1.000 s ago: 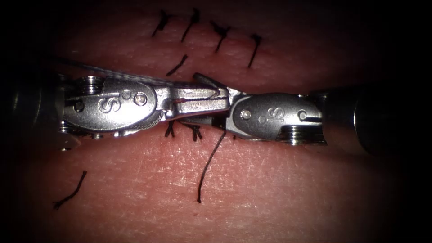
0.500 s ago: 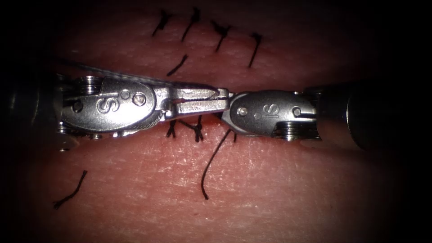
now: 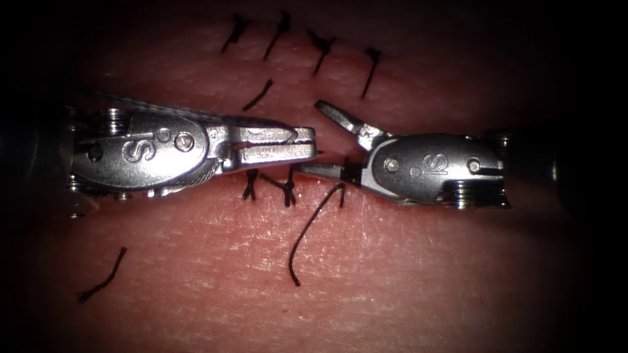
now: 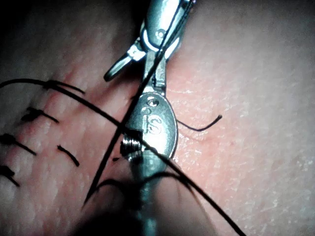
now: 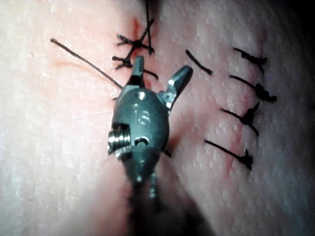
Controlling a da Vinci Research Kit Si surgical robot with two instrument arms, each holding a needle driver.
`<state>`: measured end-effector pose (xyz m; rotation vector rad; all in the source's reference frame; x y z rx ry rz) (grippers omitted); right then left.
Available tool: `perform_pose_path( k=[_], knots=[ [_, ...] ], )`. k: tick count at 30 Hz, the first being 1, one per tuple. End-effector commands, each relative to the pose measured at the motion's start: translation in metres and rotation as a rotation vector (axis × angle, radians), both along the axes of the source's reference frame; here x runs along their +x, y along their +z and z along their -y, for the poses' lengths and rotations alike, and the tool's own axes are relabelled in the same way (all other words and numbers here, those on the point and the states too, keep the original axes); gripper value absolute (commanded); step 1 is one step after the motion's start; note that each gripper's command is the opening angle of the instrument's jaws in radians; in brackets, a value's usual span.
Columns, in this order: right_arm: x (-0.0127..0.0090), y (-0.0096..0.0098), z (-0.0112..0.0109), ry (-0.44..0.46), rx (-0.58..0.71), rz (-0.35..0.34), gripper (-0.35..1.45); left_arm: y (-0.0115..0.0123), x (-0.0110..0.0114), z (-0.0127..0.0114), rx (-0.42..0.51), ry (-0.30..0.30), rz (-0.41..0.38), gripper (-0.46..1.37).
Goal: Wound Closure
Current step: Place the suture down onto the tissue.
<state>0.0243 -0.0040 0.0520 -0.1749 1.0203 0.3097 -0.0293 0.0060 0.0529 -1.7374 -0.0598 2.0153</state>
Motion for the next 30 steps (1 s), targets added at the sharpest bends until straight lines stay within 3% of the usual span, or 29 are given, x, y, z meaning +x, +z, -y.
perform_pose_path(
  k=[1,10,13,16,22,30],
  knots=[
    [-0.0007,-0.0003,-0.0002,0.003,-0.003,0.009,1.14,0.0000,0.0000,0.0000,-0.002,-0.001,0.008,-0.35],
    [-0.0074,-0.0017,-0.0013,0.052,-0.014,0.063,1.12,0.0001,-0.0003,-0.0003,-0.011,-0.018,0.022,-0.35],
    [-0.0092,-0.0018,-0.0017,0.075,-0.014,0.073,1.12,0.0004,-0.0017,0.0010,-0.023,-0.005,0.038,-0.35],
    [-0.0108,-0.0018,-0.0020,0.100,-0.018,0.092,1.11,0.0007,-0.0038,0.0030,-0.110,0.031,0.034,-0.35],
    [-0.0117,-0.0016,-0.0022,0.129,-0.011,0.103,1.10,0.0013,-0.0075,0.0073,-0.214,0.122,0.075,-0.35],
    [-0.0115,-0.0015,-0.0021,0.104,-0.008,0.082,1.07,0.0022,-0.0099,0.0109,-0.268,0.200,0.127,-0.35]
  ],
)
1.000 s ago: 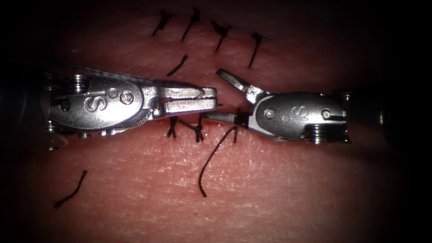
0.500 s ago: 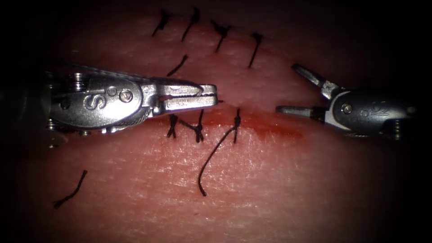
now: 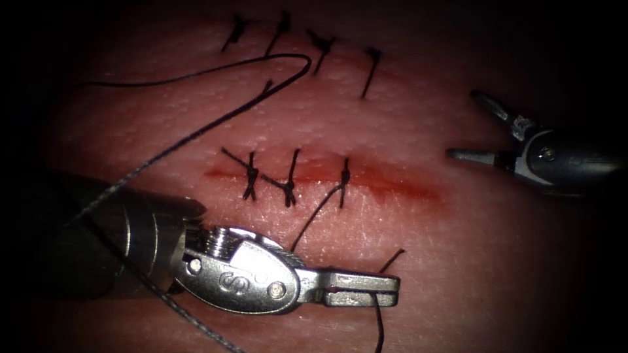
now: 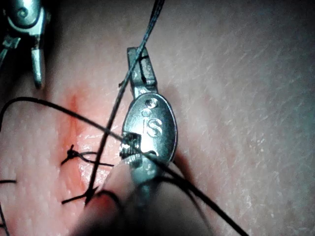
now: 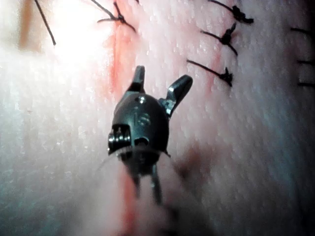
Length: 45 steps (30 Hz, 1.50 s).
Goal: Wound Closure
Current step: Place the suture down onto the tissue, then with the left driver, grasp the remaining suture end.
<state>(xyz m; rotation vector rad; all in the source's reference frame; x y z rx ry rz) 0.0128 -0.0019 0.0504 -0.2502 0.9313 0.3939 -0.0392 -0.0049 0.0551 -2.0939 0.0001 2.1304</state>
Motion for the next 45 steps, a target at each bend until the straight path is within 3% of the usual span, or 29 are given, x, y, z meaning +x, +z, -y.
perform_pose_path(
  k=[1,10,12,13,15,17,23,29,31,32,36,40,45],
  knots=[
    [0.0001,0.0000,0.0000,-0.005,0.001,-0.002,1.07,0.0002,0.0000,0.0003,-0.010,0.013,0.006,-0.35],
    [0.0003,0.0001,0.0002,-0.006,0.001,-0.003,1.06,0.0024,0.0008,0.0041,0.093,0.068,0.014,-0.34],
    [0.0004,0.0001,0.0002,-0.008,0.002,-0.005,1.06,0.0030,0.0011,0.0049,0.139,0.081,0.010,-0.10],
    [0.0004,0.0001,0.0002,-0.008,0.002,-0.005,1.06,0.0034,0.0013,0.0055,0.175,0.091,0.002,0.22],
    [0.0005,0.0001,0.0003,-0.008,0.002,-0.005,1.05,0.0040,0.0016,0.0064,0.233,0.106,-0.010,0.64],
    [0.0005,0.0001,0.0003,-0.008,0.001,-0.005,1.05,0.0045,0.0023,0.0073,0.280,0.121,-0.020,0.89],
    [0.0007,0.0000,0.0004,-0.011,0.003,-0.008,1.05,0.0054,0.0061,0.0086,0.386,0.128,-0.037,1.17],
    [0.0012,-0.0001,0.0006,-0.018,0.006,-0.016,1.04,0.0065,0.0110,0.0079,0.461,0.065,-0.055,1.07],
    [0.0013,-0.0002,0.0007,-0.018,0.006,-0.016,1.04,0.0070,0.0126,0.0076,0.481,0.058,-0.061,1.11],
    [0.0015,-0.0002,0.0007,-0.020,0.006,-0.018,1.04,0.0073,0.0140,0.0073,0.514,0.060,-0.079,1.20],
    [0.0018,-0.0003,0.0009,-0.024,0.006,-0.025,1.04,0.0083,0.0171,0.0059,0.595,0.002,-0.167,1.18],
    [0.0019,-0.0003,0.0010,-0.028,0.008,-0.026,1.03,0.0087,0.0183,0.0045,0.623,-0.045,-0.175,1.16],
    [0.0020,-0.0004,0.0011,-0.034,0.010,-0.031,1.03,0.0075,0.0185,0.0009,0.633,-0.113,-0.189,1.10]
  ],
)
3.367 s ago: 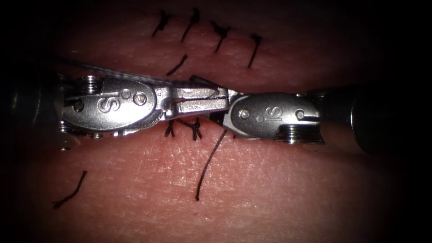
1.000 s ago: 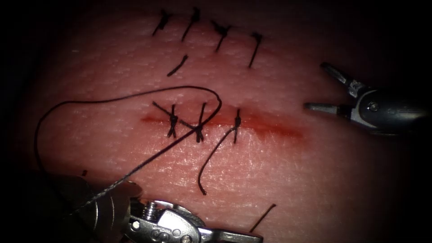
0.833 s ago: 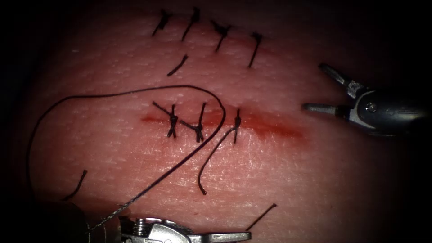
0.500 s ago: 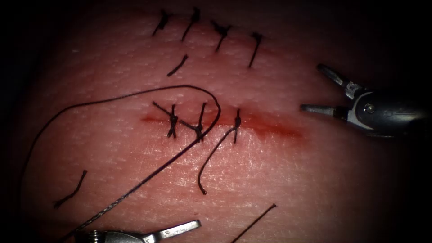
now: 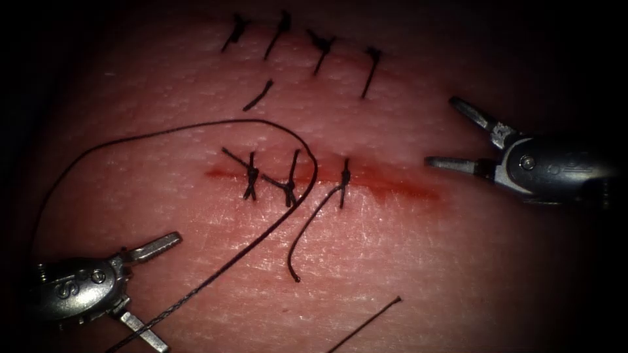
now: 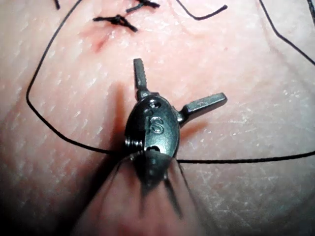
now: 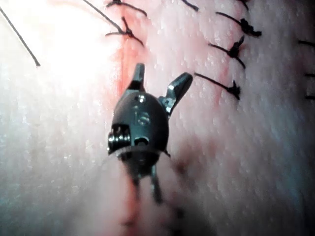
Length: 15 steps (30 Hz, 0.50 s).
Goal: Wound Closure
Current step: With the left driver, grasp the remaining suture end.
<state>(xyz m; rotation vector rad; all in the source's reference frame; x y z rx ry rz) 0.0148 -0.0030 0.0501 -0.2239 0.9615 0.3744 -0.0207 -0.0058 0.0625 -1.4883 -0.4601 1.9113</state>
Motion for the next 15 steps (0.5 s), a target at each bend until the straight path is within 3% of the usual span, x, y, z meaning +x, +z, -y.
perform_pose_path(
  k=[1,7,11,15],
  knots=[
    [-0.0001,-0.0001,0.0001,-0.004,0.003,-0.001,1.03,-0.0004,-0.0002,-0.0007,-0.021,0.001,-0.006,1.08],
    [-0.0001,-0.0002,0.0003,-0.010,0.005,-0.003,1.02,-0.0018,-0.0012,-0.0038,-0.081,0.002,-0.029,1.08],
    [-0.0003,-0.0004,0.0005,-0.014,0.007,-0.003,1.02,-0.0021,-0.0021,-0.0051,-0.187,0.017,-0.058,1.10],
    [-0.0004,-0.0004,0.0005,-0.016,0.007,-0.004,1.02,-0.0018,-0.0031,-0.0048,-0.275,0.043,-0.102,0.89]
  ],
)
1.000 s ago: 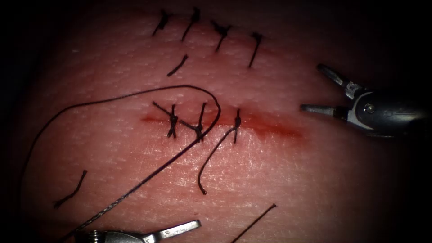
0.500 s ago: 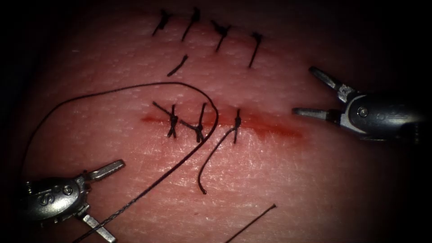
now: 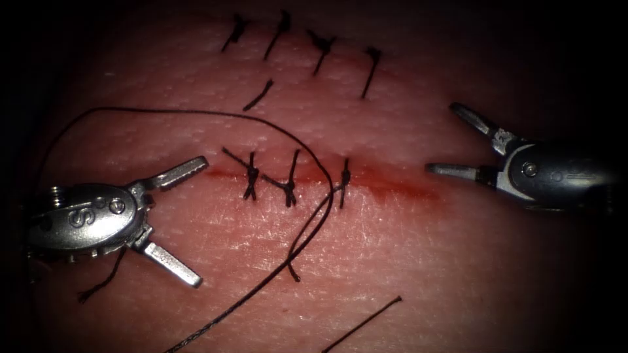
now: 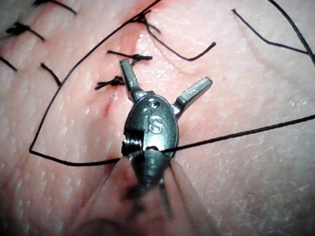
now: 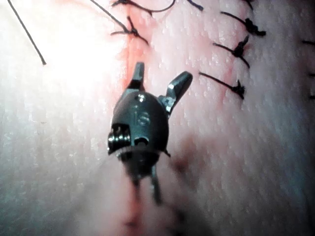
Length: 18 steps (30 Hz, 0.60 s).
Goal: Wound Closure
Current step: With the left driver, grasp the remaining suture end.
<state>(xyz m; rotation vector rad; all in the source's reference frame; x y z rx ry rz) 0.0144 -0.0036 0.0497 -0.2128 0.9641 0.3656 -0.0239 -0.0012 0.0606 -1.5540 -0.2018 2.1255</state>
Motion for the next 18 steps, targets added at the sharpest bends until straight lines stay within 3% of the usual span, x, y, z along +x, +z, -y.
perform_pose_path(
  k=[1,6,14,17,18],
  knots=[
    [0.0000,0.0000,0.0000,-0.004,0.002,-0.002,1.02,0.0002,-0.0002,0.0000,-0.038,0.018,-0.032,0.75],
    [-0.0001,0.0000,0.0000,-0.005,0.002,-0.002,1.02,-0.0001,-0.0012,0.0011,-0.094,0.117,-0.139,0.80],
    [-0.0001,0.0000,0.0002,-0.006,0.001,-0.002,1.02,-0.0008,-0.0027,0.0027,-0.158,0.185,-0.169,0.80],
    [-0.0001,0.0001,0.0002,-0.007,0.002,0.000,1.02,-0.0010,-0.0032,0.0028,-0.158,0.224,-0.210,0.88],
    [-0.0001,0.0001,0.0003,-0.008,0.002,-0.001,1.02,-0.0011,-0.0033,0.0027,-0.158,0.234,-0.226,0.99]
  ],
)
